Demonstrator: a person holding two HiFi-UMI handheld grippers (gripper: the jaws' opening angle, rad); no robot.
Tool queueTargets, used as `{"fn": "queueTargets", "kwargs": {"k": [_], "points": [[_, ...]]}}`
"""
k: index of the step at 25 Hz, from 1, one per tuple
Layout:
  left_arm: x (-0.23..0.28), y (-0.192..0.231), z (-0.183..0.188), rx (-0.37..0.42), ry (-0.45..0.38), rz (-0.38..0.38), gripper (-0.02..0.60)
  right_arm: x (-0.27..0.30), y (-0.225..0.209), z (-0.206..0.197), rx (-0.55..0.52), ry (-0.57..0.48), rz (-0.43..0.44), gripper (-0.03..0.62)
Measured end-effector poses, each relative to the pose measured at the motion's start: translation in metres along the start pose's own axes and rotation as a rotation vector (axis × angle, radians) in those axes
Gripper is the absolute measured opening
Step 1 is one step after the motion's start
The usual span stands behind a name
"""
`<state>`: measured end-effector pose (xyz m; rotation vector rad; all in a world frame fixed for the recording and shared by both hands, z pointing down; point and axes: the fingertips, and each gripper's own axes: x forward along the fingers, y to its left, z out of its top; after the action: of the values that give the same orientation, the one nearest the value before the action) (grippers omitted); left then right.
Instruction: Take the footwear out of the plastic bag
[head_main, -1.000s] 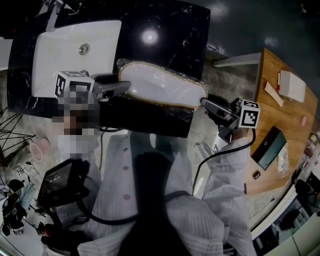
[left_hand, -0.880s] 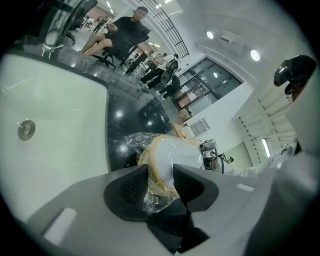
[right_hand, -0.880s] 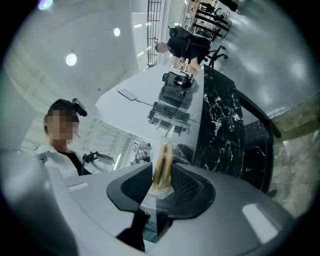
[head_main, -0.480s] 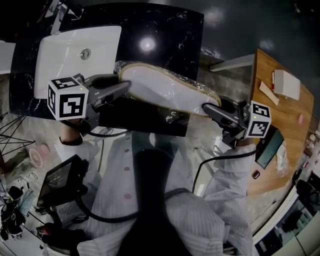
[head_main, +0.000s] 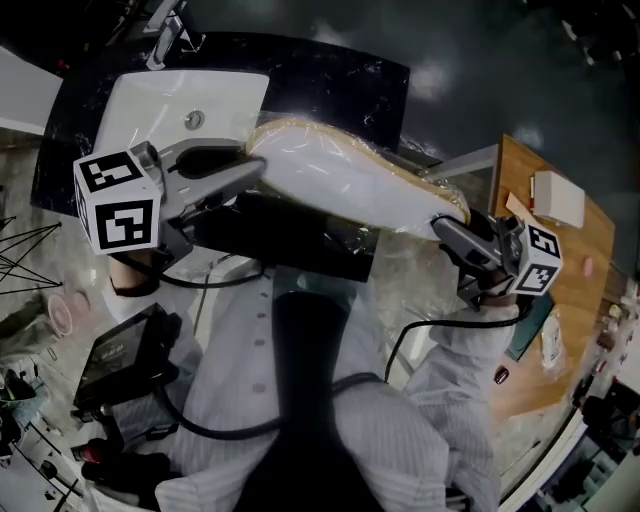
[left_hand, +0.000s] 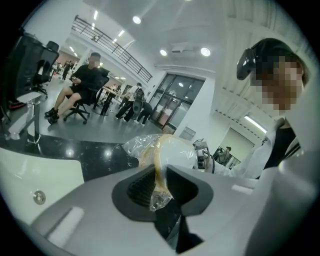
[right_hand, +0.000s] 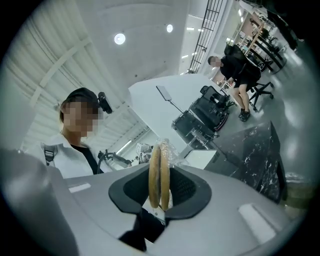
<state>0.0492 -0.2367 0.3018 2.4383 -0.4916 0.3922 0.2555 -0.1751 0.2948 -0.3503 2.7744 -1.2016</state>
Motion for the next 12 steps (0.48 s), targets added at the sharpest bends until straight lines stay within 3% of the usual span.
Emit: {"fn": "queueTargets", "kwargs": {"k": [12], "points": [[-0.008,0.0097,-0.003,0.011,-0.004,0.061,0.025,-0.0039,-0.006,-0.0008,-0.013,0.009,-0.014,0.084]]}}
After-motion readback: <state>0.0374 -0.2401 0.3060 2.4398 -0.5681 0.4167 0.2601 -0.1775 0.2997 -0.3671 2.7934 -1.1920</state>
